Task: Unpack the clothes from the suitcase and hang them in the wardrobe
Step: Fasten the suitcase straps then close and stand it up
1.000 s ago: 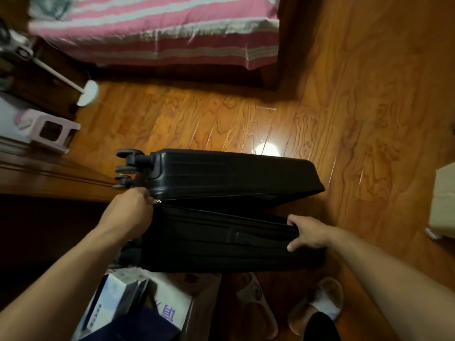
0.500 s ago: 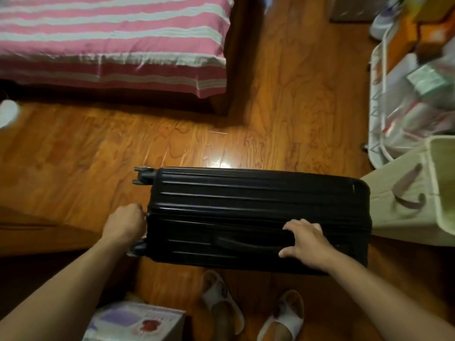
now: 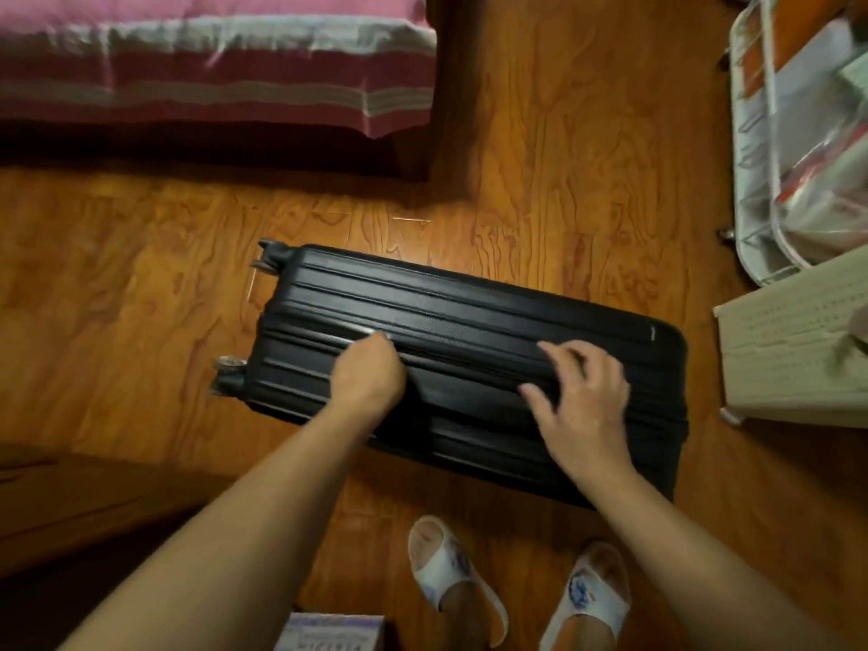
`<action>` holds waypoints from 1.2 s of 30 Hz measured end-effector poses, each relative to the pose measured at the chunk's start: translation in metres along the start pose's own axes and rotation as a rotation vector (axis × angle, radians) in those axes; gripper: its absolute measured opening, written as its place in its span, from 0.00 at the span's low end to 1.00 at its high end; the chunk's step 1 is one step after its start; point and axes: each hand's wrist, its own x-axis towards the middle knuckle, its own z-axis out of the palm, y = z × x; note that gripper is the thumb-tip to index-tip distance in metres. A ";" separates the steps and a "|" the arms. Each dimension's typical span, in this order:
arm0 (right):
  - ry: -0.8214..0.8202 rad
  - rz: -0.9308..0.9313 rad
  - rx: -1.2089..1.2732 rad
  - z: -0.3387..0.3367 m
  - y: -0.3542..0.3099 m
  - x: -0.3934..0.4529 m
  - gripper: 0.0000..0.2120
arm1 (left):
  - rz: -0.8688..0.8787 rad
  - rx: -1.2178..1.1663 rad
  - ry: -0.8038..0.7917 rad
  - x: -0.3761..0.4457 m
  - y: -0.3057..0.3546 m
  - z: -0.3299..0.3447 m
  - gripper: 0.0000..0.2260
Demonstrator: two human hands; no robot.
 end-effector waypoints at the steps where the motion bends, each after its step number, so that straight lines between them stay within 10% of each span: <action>1: 0.068 0.162 0.016 -0.004 0.010 -0.002 0.26 | 0.023 -0.002 -0.014 0.002 0.004 0.003 0.10; 6: -0.118 0.823 0.445 -0.023 0.089 0.001 0.32 | 0.165 0.042 -0.052 0.006 0.035 0.016 0.10; 17: -0.267 0.914 0.878 -0.051 0.151 -0.008 0.32 | 0.522 0.342 -0.026 -0.085 0.140 0.086 0.21; 28: -0.618 0.826 0.729 -0.030 0.204 -0.014 0.34 | 0.388 0.730 -0.092 -0.044 0.130 0.056 0.19; 36: -0.665 0.568 0.314 -0.069 0.218 -0.004 0.42 | 0.429 0.548 -0.098 -0.050 0.102 -0.061 0.21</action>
